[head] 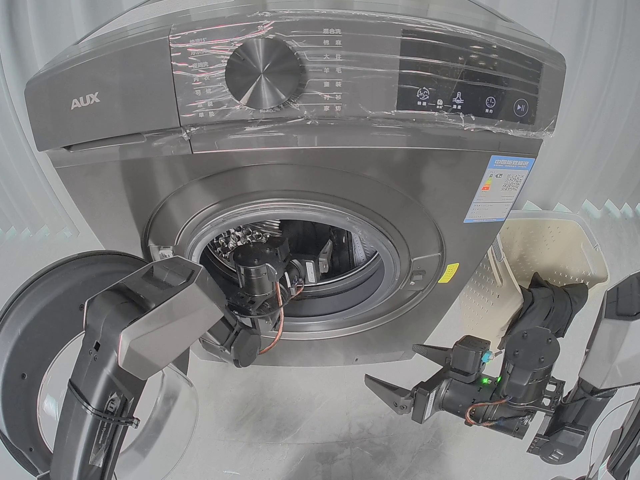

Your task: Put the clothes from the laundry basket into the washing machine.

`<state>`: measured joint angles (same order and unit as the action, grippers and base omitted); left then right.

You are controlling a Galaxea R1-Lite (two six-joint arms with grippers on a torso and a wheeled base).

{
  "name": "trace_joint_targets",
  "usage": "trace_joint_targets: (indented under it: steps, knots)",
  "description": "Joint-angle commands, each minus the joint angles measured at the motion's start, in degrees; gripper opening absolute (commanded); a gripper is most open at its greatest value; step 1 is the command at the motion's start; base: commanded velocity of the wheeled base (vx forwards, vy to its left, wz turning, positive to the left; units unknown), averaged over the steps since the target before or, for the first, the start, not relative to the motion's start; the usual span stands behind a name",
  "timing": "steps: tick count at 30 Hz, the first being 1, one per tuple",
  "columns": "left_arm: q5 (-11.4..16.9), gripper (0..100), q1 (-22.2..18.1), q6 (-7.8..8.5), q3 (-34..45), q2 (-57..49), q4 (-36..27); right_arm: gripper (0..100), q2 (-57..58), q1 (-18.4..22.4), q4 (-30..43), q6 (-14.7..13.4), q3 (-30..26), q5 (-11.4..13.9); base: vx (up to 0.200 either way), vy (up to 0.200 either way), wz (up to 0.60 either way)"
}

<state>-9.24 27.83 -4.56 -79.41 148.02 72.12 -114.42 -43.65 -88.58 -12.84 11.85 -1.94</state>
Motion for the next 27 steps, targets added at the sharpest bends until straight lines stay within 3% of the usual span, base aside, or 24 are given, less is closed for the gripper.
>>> trace_joint_targets:
  steps: [1,14,22,27]
  knots:
    - [0.80,100,3.72,1.40,8.57,-5.64,2.15,100,0.08,0.06,-0.02,0.00,-0.34,0.00,0.000,0.000,0.00]
    - [0.89,100,10.23,1.92,26.68,-14.86,8.92,100,1.75,0.76,-0.02,0.09,-0.95,0.09,0.000,0.000,0.00]
    - [2.12,100,12.42,1.13,48.03,-31.12,12.96,100,4.65,0.50,0.07,0.09,-1.21,0.18,0.000,0.000,0.00]
    - [3.44,100,14.18,0.52,56.65,-37.01,16.03,100,6.49,0.50,0.07,0.09,-2.53,0.09,0.000,0.000,0.00]
